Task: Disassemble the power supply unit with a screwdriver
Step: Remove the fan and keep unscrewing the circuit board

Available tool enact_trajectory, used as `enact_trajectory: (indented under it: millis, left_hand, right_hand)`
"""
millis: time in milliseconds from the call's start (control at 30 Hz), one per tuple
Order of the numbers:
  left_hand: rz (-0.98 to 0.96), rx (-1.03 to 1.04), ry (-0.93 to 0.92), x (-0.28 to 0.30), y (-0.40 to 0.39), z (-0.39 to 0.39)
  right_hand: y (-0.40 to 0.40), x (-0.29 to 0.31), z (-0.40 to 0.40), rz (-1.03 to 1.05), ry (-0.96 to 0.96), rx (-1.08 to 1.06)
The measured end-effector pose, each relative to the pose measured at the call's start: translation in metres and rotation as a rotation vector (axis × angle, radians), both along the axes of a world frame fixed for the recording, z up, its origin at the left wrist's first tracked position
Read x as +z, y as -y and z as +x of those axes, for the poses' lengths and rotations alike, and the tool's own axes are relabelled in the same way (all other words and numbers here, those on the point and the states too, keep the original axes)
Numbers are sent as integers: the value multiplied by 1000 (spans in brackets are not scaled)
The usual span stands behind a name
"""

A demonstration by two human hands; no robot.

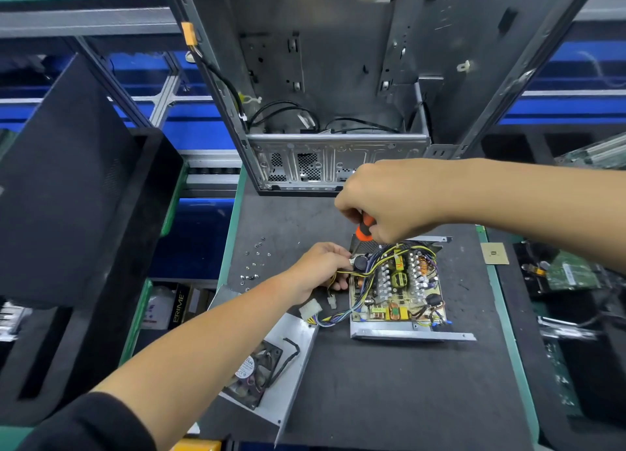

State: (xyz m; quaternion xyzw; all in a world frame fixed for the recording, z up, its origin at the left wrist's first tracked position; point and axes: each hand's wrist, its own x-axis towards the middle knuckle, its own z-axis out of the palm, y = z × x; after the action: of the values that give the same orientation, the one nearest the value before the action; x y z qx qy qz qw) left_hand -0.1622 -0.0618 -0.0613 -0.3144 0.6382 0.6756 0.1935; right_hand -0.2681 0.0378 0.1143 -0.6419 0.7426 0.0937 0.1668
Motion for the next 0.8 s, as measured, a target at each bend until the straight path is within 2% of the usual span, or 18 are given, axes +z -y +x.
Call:
enact_trajectory:
  millis: [200,500,800]
  left_hand:
    - [-3,-16,5,4,1,-3]
    - [-29,-38,43,5,2,-2]
    - [-112,-61,46,11,-4,-4]
  right_hand:
    - [-2,2,-2,54,-68,-52]
    - [-6,24,-10,59,-60,-114]
    - [-8,43,-36,-80,134,-329]
